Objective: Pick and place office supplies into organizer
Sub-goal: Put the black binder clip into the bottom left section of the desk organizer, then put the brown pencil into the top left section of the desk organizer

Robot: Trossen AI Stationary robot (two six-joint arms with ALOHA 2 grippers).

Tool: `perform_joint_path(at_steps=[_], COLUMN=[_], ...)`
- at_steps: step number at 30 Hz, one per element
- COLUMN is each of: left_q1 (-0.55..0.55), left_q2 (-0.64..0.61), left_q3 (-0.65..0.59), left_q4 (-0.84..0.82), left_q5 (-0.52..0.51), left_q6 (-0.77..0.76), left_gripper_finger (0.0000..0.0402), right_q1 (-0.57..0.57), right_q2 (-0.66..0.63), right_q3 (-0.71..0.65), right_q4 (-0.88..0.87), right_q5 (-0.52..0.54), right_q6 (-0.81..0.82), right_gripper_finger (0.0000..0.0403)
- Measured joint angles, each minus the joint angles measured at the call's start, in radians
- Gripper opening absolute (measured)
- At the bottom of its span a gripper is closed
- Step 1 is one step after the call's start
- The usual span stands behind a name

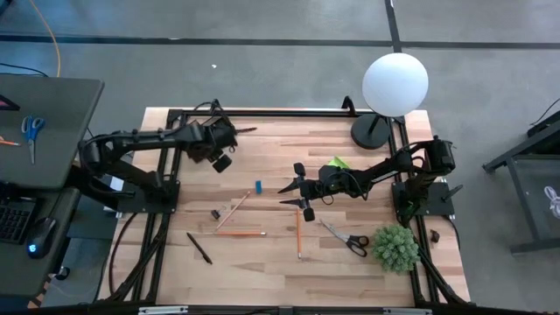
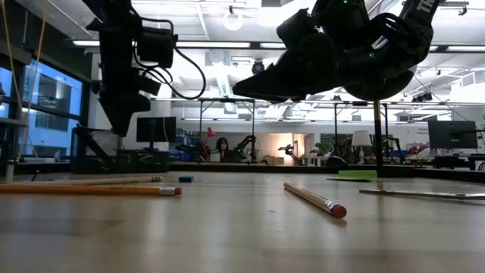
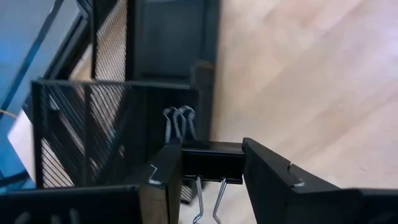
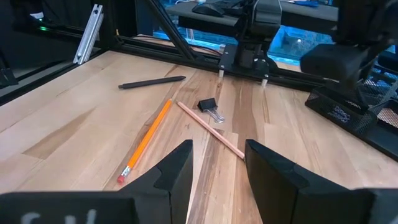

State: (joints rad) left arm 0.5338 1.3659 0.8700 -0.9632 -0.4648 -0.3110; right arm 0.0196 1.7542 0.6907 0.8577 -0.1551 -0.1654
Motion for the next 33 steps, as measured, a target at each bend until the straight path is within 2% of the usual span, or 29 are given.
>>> perform_joint_path(at_steps=[8,20,26,33], left_q1=[0.083,0.108,0.107,0.107], left_q2=[0.0,0.001,0.001,0.001], left_q3=[0.0,-0.078,-0.089,-0.089], left_q4=[0.05,0.133,0.162,0.162], left_q5=[-0.034,-0.098,-0.15,-0.153], left_q6=[0.17,0.182,0.18,0.179], left_gripper_finger=[0.0117,0.0119,0.0159,0.0221], right_q1=[0.0,0.0,0.0,0.0], right_q2=[0.0,0.0,0.0,0.0], right_q3=[0.0,0.0,0.0,0.0], right_q4=[0.0,-0.008,-0.008,-0.025], right_q5=[0.0,0.0,0.011,0.03], right_q6=[0.0,0.0,0.0,0.0], right_gripper_finger=[0.0138,0.0138,0.0137,0.0138])
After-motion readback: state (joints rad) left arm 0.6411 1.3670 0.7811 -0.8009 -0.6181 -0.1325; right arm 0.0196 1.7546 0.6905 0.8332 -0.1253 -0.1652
